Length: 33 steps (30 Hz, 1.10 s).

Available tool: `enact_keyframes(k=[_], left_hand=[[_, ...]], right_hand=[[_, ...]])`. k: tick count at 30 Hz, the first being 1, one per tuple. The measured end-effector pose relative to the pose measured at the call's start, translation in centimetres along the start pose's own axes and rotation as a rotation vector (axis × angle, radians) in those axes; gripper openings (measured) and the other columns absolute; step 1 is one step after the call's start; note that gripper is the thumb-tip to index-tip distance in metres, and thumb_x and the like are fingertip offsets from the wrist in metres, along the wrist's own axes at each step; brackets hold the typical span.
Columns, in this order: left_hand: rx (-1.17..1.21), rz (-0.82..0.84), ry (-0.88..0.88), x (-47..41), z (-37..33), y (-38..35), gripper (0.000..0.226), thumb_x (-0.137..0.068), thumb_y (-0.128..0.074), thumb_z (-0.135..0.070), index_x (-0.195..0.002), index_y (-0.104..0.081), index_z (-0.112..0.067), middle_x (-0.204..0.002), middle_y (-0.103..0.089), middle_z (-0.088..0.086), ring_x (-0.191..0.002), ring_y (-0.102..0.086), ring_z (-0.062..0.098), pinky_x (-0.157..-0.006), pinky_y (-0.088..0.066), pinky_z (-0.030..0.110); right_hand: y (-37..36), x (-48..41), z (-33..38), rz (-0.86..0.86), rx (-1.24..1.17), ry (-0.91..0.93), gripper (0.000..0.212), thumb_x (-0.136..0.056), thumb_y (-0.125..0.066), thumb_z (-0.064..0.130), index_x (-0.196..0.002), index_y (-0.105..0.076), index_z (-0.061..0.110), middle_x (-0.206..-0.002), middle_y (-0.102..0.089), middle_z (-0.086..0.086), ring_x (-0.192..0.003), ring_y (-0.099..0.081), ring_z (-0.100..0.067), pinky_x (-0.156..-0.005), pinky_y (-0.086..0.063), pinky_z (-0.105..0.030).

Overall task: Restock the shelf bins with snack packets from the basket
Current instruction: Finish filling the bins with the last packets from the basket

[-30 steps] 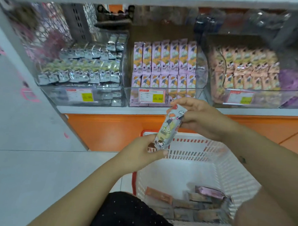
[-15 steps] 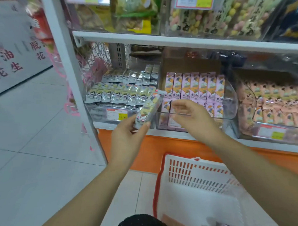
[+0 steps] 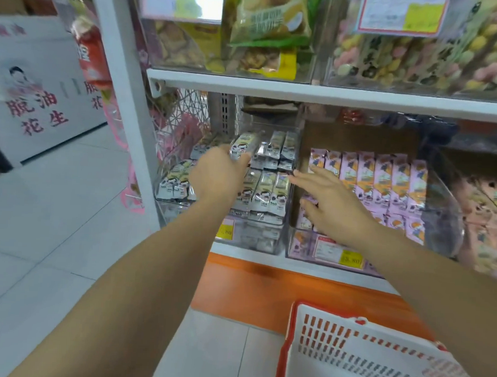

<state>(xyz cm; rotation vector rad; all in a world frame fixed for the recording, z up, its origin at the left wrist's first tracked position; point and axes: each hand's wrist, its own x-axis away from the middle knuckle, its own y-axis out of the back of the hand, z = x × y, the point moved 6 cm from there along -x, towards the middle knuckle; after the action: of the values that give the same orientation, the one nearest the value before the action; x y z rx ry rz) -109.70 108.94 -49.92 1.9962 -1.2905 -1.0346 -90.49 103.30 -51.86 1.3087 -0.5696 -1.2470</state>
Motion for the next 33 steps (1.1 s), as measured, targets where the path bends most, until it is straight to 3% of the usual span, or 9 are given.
enact_keyframes(k=[2,6,12,17,20,23,26,29,33], left_hand=[[-0.083,0.023,0.021,-2.0,-0.2,-1.4,0.050,-0.092,-0.048,-0.055,-0.117,-0.060,-0.013,-0.078,-0.058,0.005,-0.071,-0.053,0.026,-0.065,-0.040,0.032],[-0.140,0.094,0.016,-4.7,-1.8,-3.9,0.046,-0.092,-0.048,-0.054,-0.081,-0.054,-0.010,-0.080,-0.060,0.009,-0.071,-0.051,0.025,-0.081,-0.044,0.038],[-0.221,0.275,-0.132,-6.2,-2.8,-7.9,0.034,-0.100,-0.041,-0.032,-0.123,-0.054,-0.011,-0.104,-0.059,0.010,-0.099,-0.058,0.029,-0.095,-0.044,0.046],[-0.270,0.306,-0.160,-5.8,-2.7,-7.4,0.035,-0.099,-0.041,-0.017,-0.133,-0.046,-0.010,-0.131,-0.047,0.016,-0.115,-0.049,0.033,-0.098,-0.038,0.048],[-0.138,0.191,-0.202,-3.5,-3.2,-5.5,0.040,-0.100,-0.039,-0.019,-0.139,-0.041,-0.010,-0.142,-0.038,0.016,-0.126,-0.040,0.034,-0.103,-0.036,0.048],[0.193,-0.044,-0.377,2.3,-3.7,-3.0,0.041,-0.096,-0.043,-0.007,-0.135,-0.049,-0.014,-0.133,-0.049,0.008,-0.118,-0.047,0.027,-0.096,-0.042,0.044],[0.354,-0.085,-0.612,10.4,-2.6,-2.3,0.037,-0.088,-0.040,-0.009,-0.117,-0.061,-0.015,-0.111,-0.059,0.003,-0.100,-0.056,0.023,-0.083,-0.046,0.035],[0.298,0.114,-0.633,16.7,1.0,-6.1,0.032,-0.084,-0.042,-0.013,-0.107,-0.064,-0.019,-0.102,-0.062,-0.002,-0.089,-0.061,0.020,-0.074,-0.047,0.032],[0.165,0.571,-0.532,21.8,5.7,-13.6,0.037,-0.089,-0.044,-0.016,-0.122,-0.061,-0.022,-0.121,-0.058,-0.002,-0.105,-0.059,0.021,-0.086,-0.050,0.038]], right_hand=[[0.0,-0.2,-0.1,-0.016,-0.015,0.003,0.049,-0.097,-0.048,0.014,-0.144,-0.037,0.026,-0.151,-0.033,0.010,-0.144,-0.013,-0.012,-0.108,-0.001,-0.016],[-0.2,-0.2,-0.6,-0.039,-0.067,0.022,0.049,-0.096,-0.049,0.011,-0.142,-0.040,0.028,-0.148,-0.037,0.013,-0.143,-0.013,-0.009,-0.109,-0.001,-0.016],[-1.0,-0.3,-1.1,-0.077,-0.142,0.043,0.050,-0.095,-0.051,0.012,-0.141,-0.042,0.028,-0.145,-0.039,0.015,-0.133,-0.012,0.005,-0.109,-0.003,-0.015],[-1.2,-0.2,-1.3,-0.082,-0.145,0.033,0.051,-0.095,-0.052,0.014,-0.142,-0.040,0.029,-0.146,-0.038,0.015,-0.141,-0.016,-0.007,-0.112,-0.006,-0.019],[-0.9,-0.2,-1.5,-0.032,-0.170,-0.006,0.051,-0.096,-0.052,0.016,-0.143,-0.037,0.032,-0.148,-0.035,0.017,-0.143,-0.014,-0.010,-0.115,-0.008,-0.026],[-0.8,0.7,-1.3,-0.005,-0.202,-0.021,0.052,-0.096,-0.051,0.019,-0.145,-0.034,0.030,-0.150,-0.032,0.016,-0.144,-0.014,-0.012,-0.119,-0.012,-0.032],[-0.1,4.2,0.4,-0.210,-0.210,0.085,0.042,-0.088,-0.056,0.011,-0.130,-0.057,0.014,-0.135,-0.055,0.001,-0.130,-0.043,-0.017,-0.112,-0.027,-0.025],[-1.3,9.8,0.9,-0.340,-0.255,0.129,0.022,-0.085,-0.058,0.010,-0.103,-0.070,0.007,-0.101,-0.070,-0.005,-0.097,-0.059,-0.016,-0.089,-0.044,-0.023],[-7.2,16.4,-2.0,-0.082,-0.348,-0.025,0.019,-0.086,-0.054,0.020,-0.092,-0.071,0.013,-0.082,-0.069,0.003,-0.075,-0.059,-0.009,-0.072,-0.048,-0.025]])
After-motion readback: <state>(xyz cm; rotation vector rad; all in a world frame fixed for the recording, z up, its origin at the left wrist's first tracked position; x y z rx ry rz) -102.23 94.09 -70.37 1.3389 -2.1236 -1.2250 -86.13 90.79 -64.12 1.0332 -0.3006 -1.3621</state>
